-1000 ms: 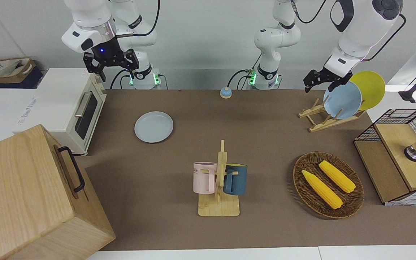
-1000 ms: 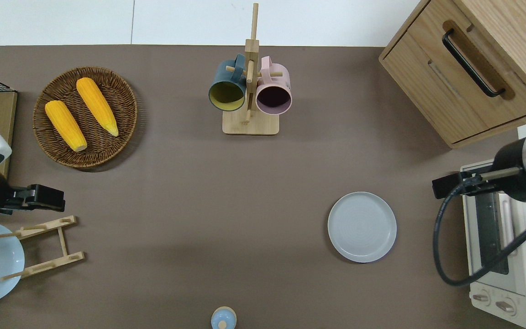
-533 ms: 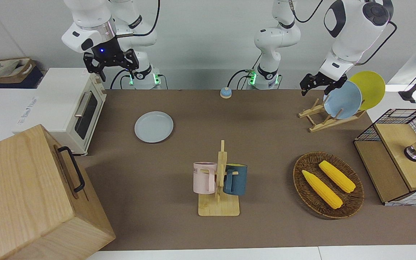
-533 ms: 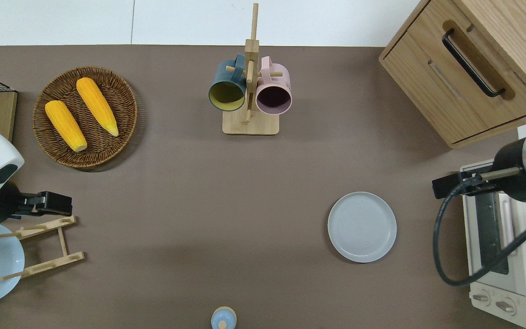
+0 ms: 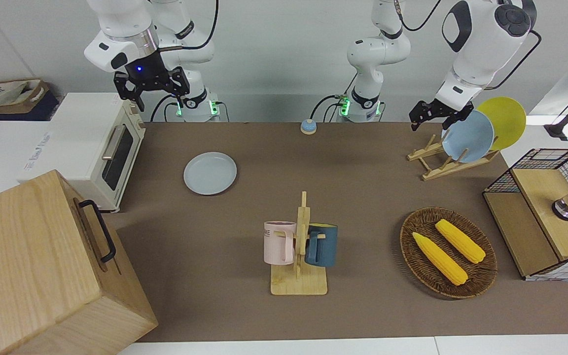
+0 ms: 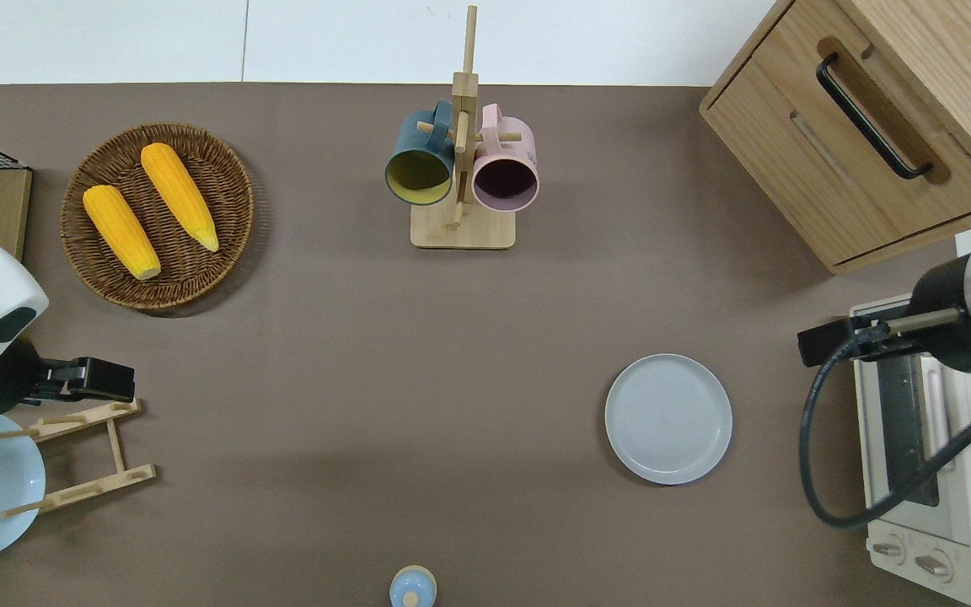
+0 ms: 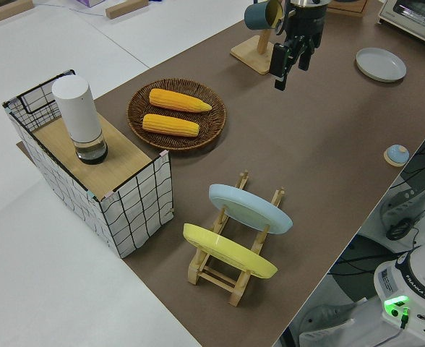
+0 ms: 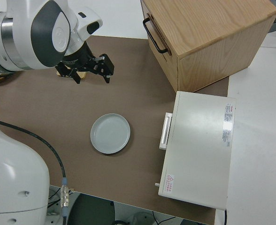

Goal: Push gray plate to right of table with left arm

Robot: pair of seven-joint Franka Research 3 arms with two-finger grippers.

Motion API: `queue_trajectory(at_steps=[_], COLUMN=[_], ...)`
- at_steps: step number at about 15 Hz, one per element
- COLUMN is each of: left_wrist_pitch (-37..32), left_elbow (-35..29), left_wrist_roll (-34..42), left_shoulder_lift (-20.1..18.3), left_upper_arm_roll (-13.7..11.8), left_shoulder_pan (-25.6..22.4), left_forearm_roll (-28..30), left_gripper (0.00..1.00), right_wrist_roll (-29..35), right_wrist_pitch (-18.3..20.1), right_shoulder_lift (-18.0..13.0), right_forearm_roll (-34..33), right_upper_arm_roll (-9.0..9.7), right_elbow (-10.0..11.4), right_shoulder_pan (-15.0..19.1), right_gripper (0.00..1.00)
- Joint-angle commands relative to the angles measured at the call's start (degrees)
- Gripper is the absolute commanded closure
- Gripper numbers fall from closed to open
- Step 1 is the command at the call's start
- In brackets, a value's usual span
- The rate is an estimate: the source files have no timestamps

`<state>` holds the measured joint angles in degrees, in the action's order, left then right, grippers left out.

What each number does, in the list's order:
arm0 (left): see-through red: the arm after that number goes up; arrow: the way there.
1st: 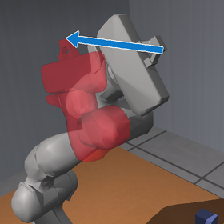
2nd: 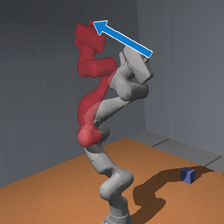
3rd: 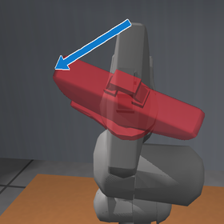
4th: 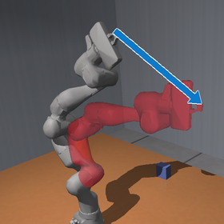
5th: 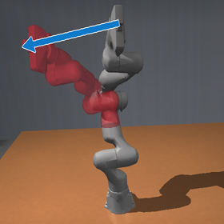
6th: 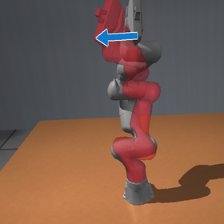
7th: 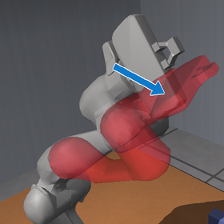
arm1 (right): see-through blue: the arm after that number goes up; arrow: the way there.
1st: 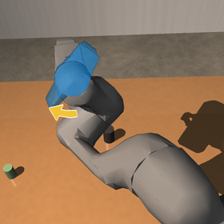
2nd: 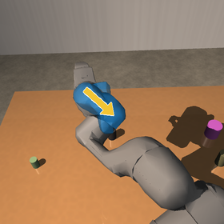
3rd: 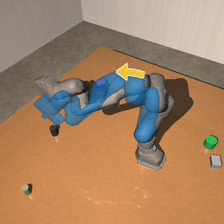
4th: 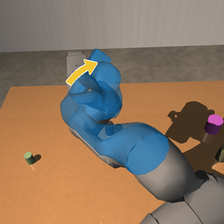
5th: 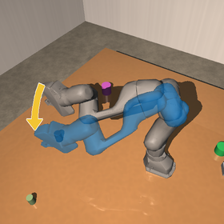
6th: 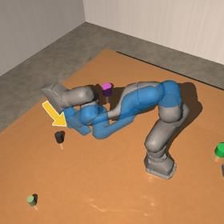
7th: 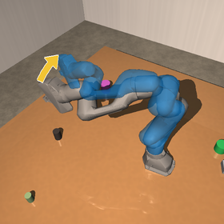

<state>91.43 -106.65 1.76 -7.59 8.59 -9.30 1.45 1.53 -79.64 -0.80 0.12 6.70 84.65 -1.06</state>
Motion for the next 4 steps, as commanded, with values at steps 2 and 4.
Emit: queue_trajectory(at_steps=[2,4], left_wrist_pitch=[0.33,-0.55], left_elbow=[-2.34,-2.34], left_wrist_roll=[1.4,2.54], left_shoulder_lift=[-2.43,-2.78], left_upper_arm_roll=[-0.59,-1.91], left_shoulder_pan=[-1.24,-1.33], left_forearm_roll=[1.19,1.63], left_gripper=[0.0,0.0], right_wrist_roll=[0.14,0.14], right_wrist_pitch=[0.98,0.98], right_shoulder_lift=[-0.17,-0.17], right_forearm_roll=[0.23,0.23], right_upper_arm_roll=[0.86,0.86], right_elbow=[-0.46,-0.46], right_shoulder_pan=[1.15,1.15], right_gripper=[0.017,0.017])
